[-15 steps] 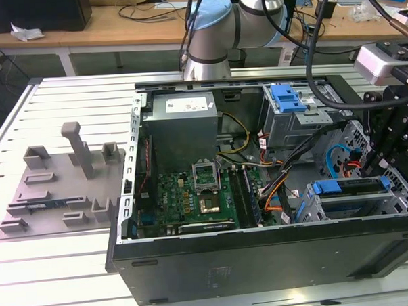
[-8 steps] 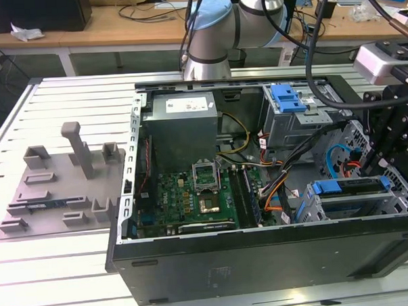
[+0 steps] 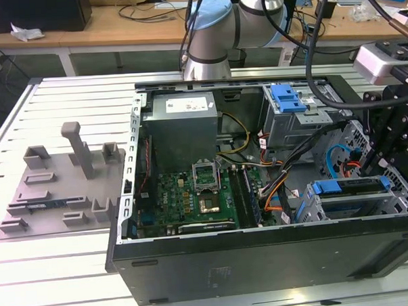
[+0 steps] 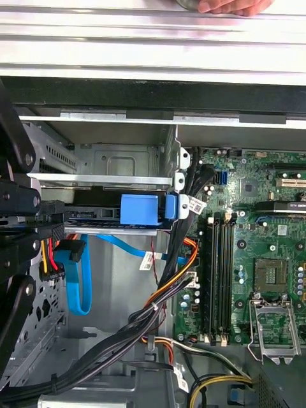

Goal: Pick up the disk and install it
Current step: 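Insert the first disk wire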

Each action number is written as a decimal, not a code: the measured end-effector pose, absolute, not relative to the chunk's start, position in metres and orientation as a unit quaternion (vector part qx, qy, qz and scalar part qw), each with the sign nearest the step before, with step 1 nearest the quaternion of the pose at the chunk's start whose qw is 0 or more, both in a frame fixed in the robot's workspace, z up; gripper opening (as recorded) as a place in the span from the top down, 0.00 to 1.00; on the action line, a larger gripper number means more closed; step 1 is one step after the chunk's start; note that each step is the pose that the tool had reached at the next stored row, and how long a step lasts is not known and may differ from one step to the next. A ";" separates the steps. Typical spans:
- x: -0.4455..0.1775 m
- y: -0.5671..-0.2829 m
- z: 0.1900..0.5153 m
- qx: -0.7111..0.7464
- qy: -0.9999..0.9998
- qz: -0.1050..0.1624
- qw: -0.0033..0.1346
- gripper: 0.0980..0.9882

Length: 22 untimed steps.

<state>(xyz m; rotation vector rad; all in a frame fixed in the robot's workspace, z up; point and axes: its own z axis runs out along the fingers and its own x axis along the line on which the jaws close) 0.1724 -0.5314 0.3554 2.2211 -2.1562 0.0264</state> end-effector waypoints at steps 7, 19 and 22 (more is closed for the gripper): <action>0.173 -0.531 0.354 0.717 -0.696 0.009 0.023 0.92; 0.173 -0.530 0.354 0.716 -0.697 0.009 0.023 0.92; 0.173 -0.528 0.354 0.712 -0.701 0.010 0.022 0.92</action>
